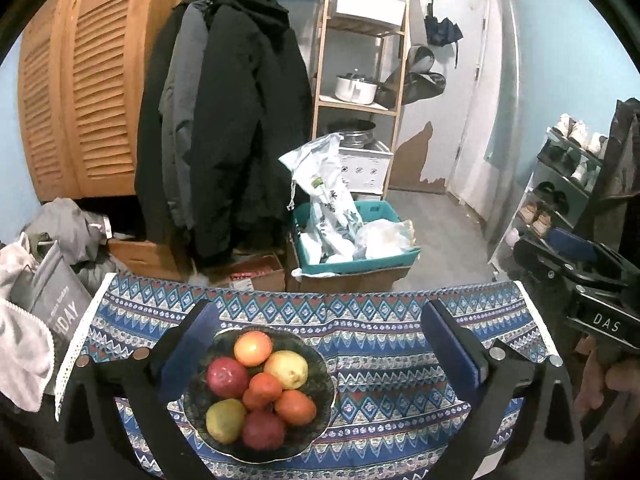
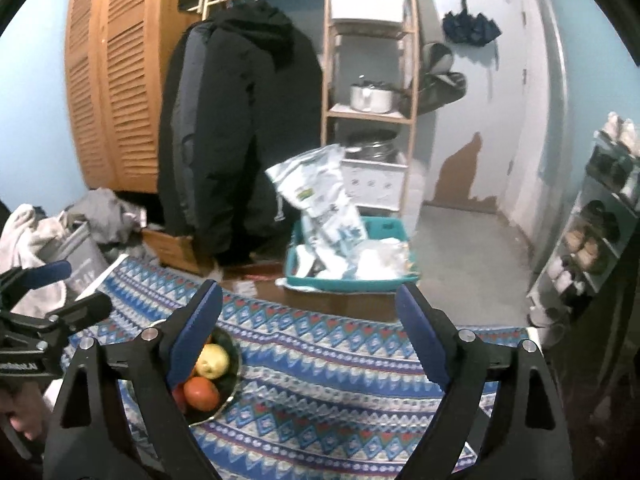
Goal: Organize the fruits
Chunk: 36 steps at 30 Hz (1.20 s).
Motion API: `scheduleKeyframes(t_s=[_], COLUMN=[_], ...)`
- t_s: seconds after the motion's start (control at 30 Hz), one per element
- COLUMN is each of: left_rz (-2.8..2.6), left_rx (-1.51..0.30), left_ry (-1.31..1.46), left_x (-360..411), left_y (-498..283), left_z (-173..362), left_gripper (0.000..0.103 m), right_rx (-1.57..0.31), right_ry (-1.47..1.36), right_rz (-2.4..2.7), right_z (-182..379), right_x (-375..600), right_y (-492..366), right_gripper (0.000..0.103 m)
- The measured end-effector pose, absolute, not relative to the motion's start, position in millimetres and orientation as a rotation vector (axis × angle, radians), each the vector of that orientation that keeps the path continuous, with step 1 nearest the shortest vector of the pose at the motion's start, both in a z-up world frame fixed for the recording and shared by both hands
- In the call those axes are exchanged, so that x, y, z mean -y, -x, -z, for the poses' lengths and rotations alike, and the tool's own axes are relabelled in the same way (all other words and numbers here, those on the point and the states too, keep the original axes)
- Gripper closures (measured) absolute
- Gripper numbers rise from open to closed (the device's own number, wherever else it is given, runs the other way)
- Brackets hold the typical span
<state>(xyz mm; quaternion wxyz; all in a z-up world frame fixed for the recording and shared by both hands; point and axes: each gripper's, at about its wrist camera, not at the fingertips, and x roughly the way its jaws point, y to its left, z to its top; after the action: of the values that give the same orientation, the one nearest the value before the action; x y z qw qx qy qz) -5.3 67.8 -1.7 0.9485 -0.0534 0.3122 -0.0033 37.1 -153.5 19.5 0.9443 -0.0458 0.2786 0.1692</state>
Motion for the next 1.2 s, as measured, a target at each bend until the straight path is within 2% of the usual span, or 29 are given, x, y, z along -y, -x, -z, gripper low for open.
scheduleKeyframes(t_s=[0.43,1.2], left_rz=[0.024,0.018], left_rx=[-0.614,-0.643], left_ry=[0.06,0.051], left_x=[-48,-44], left_y=[6,3], left_z=[-5,-5], left_gripper=[0.001,0.001], right_rx=[-0.519,-0.542], right_ry=[0.101,0.108], right_rz=[-0.275,-0.265], right_z=[-23,-16], right_x=[180,184], right_y=[-27,-31], right_gripper=[0.015,0.015])
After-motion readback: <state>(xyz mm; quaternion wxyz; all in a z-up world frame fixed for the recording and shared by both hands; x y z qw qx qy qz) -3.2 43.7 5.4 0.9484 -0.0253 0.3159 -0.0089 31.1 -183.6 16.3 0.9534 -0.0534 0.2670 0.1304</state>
